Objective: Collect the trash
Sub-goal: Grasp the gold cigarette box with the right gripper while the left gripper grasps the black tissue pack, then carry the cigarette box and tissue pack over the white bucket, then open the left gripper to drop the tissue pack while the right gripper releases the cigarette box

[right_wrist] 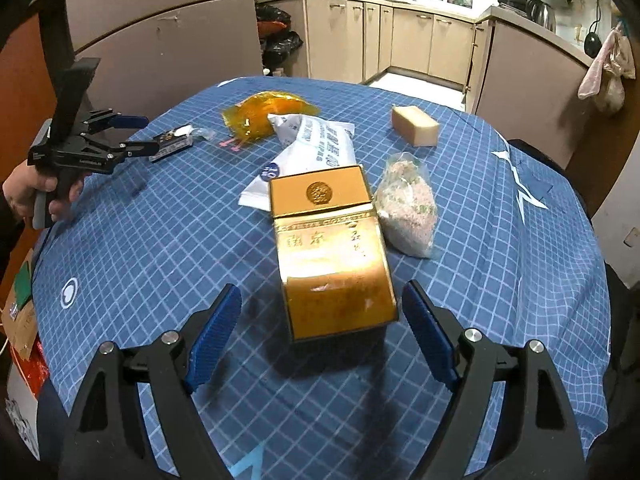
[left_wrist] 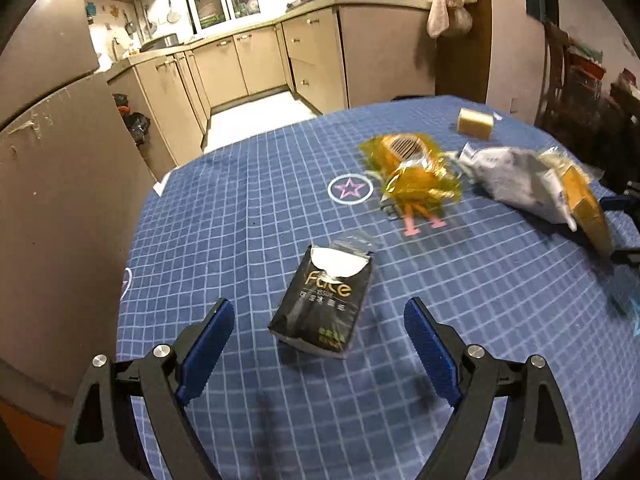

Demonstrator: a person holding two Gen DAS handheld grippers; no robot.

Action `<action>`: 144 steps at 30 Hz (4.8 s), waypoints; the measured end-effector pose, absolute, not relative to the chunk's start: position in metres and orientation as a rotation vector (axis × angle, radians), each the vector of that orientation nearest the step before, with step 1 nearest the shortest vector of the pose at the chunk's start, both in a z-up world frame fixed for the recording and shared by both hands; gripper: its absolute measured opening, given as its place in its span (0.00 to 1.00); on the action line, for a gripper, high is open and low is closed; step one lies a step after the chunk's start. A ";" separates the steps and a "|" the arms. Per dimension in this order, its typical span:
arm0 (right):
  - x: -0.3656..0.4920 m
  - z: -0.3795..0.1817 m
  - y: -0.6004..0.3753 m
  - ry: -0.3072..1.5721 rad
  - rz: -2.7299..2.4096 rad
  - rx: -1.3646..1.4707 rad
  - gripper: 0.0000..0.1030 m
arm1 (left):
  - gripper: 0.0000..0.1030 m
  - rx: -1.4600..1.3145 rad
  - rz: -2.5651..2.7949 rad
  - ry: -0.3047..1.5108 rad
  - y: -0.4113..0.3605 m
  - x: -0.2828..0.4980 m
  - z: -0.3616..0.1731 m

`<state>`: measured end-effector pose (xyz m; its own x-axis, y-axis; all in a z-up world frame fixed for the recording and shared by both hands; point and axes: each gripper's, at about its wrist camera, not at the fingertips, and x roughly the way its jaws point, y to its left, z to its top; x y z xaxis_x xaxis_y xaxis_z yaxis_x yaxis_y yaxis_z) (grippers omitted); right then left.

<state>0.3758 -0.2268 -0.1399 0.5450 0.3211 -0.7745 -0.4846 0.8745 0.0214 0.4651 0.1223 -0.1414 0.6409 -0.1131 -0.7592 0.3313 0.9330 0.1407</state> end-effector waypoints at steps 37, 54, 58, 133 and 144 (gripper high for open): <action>0.358 -0.109 -0.216 0.797 0.298 -0.132 0.53 | 0.43 0.142 -0.321 0.722 0.093 0.432 -0.117; 0.150 -0.081 -0.371 0.639 -0.100 0.031 0.53 | 0.40 0.080 -0.482 0.508 -0.091 0.250 -0.060; 0.121 -0.083 -0.402 0.618 -0.175 0.066 0.53 | 0.40 0.071 -0.557 0.490 -0.153 0.209 -0.052; -0.015 -0.236 -0.605 1.036 -0.438 0.457 0.53 | 0.40 0.437 -0.886 0.892 -0.520 0.074 -0.254; -0.014 -0.239 -0.606 1.044 -0.437 0.458 0.53 | 0.40 0.442 -0.884 0.901 -0.524 0.078 -0.257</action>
